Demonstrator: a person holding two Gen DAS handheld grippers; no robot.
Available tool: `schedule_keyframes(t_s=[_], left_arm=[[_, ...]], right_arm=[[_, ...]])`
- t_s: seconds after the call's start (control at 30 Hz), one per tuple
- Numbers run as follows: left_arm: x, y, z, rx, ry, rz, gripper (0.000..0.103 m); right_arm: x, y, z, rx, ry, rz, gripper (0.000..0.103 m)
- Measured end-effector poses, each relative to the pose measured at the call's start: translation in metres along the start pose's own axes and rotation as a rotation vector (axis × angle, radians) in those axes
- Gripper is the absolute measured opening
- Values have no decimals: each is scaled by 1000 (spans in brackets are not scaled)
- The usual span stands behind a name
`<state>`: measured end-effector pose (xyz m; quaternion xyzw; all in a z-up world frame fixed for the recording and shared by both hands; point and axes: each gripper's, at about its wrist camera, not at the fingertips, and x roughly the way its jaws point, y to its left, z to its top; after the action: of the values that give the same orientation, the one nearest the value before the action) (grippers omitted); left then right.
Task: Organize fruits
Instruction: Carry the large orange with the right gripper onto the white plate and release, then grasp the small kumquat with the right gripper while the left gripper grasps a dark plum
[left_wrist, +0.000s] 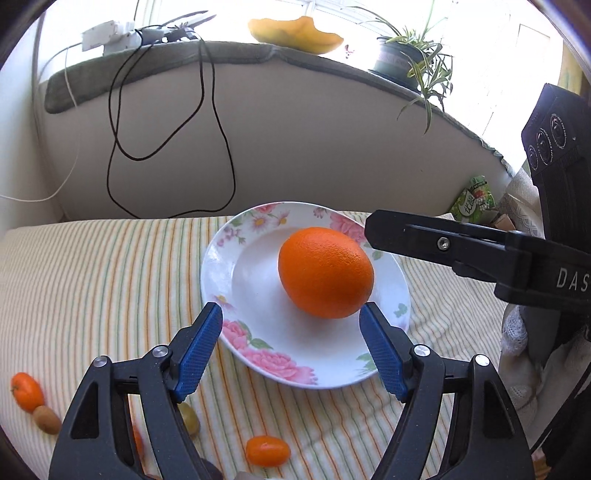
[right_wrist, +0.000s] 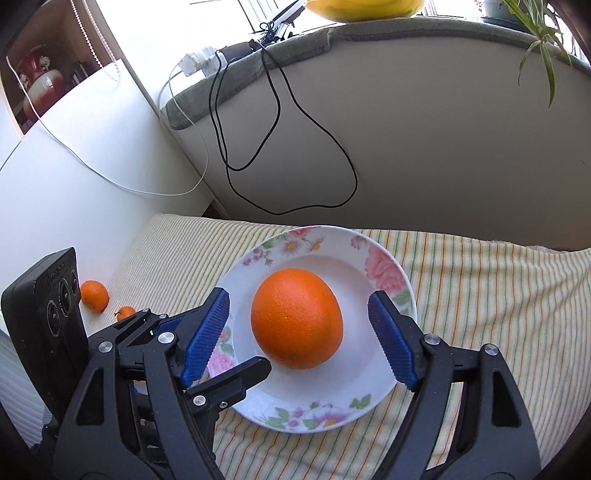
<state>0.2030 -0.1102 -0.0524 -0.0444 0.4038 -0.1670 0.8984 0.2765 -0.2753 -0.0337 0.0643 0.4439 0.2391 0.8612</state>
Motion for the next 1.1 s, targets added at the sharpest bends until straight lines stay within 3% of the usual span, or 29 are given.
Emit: schedule_keyframes(t_s=[0.37,0.6,0.73,0.87,1.1], left_arm=[[-54,9,-44,14,-41,58,78],[-91,26,-86,-72,-73,42,78],[-103,41,-114,-132,-53,37,78],[-115,50,-140,-144,-58,137,78],[-130,68,-150,-194,-102,220,78]], right_arm=[[-45,26,-30,-62,-89,-55,82],[-77,62,-71,-188,-173,-102,82],[-91,77,-94,-198,-205,-68,82],[-94,90,-116,-215,-204,-61,82],[-84,108,-140,-268,-162,-107,82]])
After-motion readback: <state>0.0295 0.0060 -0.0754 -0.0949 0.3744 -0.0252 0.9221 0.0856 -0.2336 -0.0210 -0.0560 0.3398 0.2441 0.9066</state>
